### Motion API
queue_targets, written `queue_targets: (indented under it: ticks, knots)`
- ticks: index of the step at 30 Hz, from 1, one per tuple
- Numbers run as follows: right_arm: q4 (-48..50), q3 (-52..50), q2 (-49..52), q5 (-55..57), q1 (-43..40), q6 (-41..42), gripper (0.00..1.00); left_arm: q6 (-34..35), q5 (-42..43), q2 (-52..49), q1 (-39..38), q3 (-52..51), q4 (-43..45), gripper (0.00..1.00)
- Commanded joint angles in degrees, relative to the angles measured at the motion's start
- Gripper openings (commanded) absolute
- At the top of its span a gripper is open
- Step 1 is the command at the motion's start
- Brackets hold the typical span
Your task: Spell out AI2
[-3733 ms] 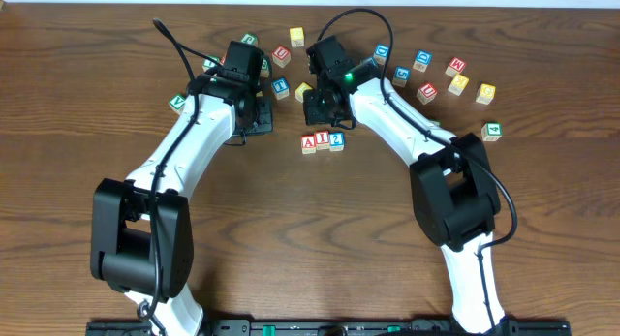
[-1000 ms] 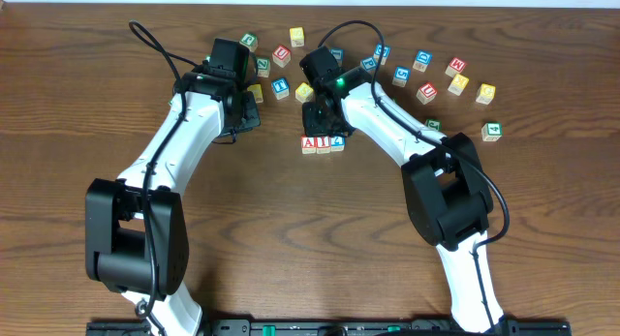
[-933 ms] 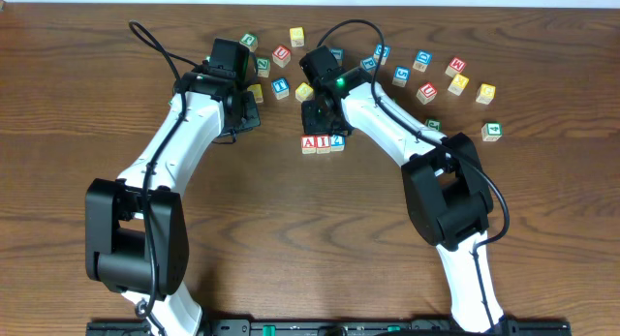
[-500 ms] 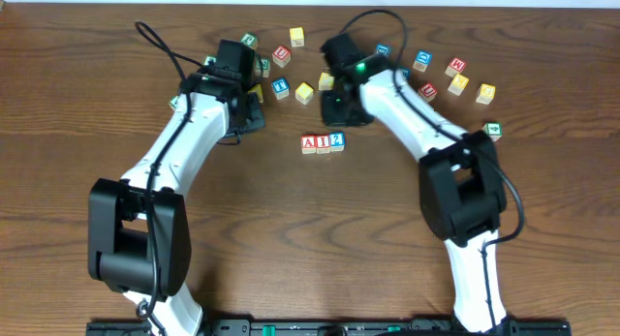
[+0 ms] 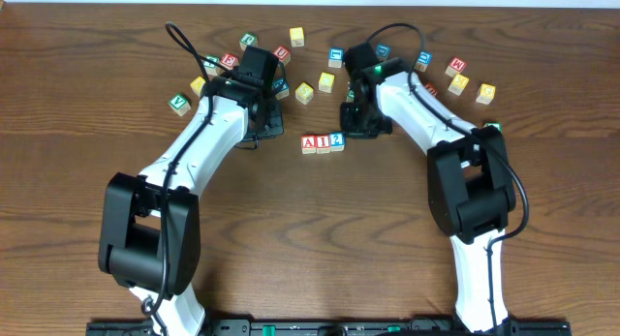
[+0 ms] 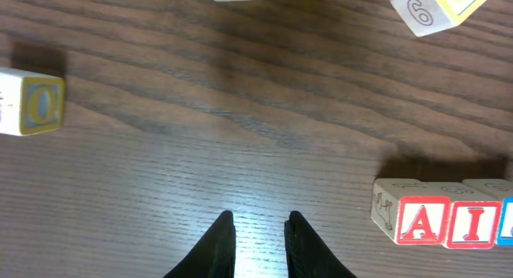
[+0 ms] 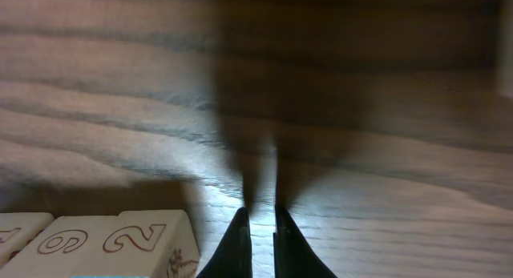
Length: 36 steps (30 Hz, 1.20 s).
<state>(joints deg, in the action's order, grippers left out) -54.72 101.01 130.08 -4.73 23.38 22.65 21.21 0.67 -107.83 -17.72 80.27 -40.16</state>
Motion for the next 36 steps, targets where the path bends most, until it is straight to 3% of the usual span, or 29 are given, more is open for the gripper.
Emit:
queue_targets:
  ticks: [1,19,36]
  knots:
    - [1.09,-2.01,-1.77,-0.35,0.57,-1.77,0.05,0.55,2.25,-1.68,-0.15,0.79,0.15,0.21]
    - [2.12,-2.49,-1.77,-4.74,0.68,-3.26,0.05,0.59,15.45,-8.20,-0.26,0.79,3.26,0.21]
    - [1.77,-2.49,-1.77,-6.03,0.68,-4.09,0.06,0.59,15.87,-10.67,-2.19,0.57,7.56,0.21]
